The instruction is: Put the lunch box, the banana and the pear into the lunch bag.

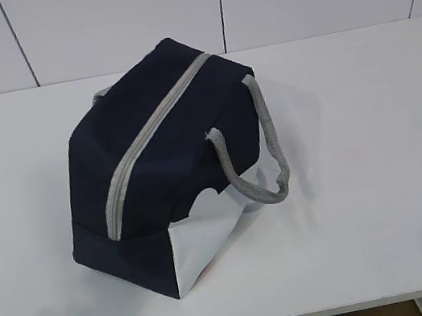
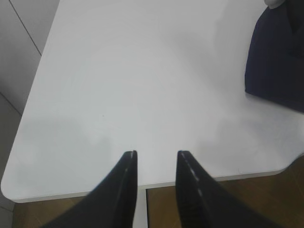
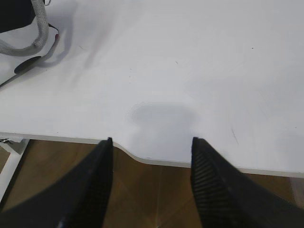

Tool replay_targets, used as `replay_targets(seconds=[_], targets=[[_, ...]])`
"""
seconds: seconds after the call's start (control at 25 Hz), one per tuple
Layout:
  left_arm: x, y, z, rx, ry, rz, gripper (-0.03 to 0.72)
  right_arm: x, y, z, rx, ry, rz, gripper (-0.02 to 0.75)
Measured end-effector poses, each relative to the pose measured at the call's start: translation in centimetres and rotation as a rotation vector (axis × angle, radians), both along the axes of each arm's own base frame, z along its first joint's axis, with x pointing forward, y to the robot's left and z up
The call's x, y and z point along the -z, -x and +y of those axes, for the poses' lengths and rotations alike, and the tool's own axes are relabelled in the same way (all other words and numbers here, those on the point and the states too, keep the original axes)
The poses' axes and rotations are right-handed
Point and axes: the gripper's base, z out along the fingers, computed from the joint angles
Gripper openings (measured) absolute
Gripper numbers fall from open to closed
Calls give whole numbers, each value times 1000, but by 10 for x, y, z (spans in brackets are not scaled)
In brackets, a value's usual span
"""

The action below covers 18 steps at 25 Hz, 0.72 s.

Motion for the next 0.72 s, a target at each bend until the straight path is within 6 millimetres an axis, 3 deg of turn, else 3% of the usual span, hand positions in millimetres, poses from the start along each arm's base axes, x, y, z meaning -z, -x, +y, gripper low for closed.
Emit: replay_targets(seconds=[0.72], targets=[[0, 0, 0, 0, 0, -1, 217, 0, 0, 0, 0, 0, 0, 414]])
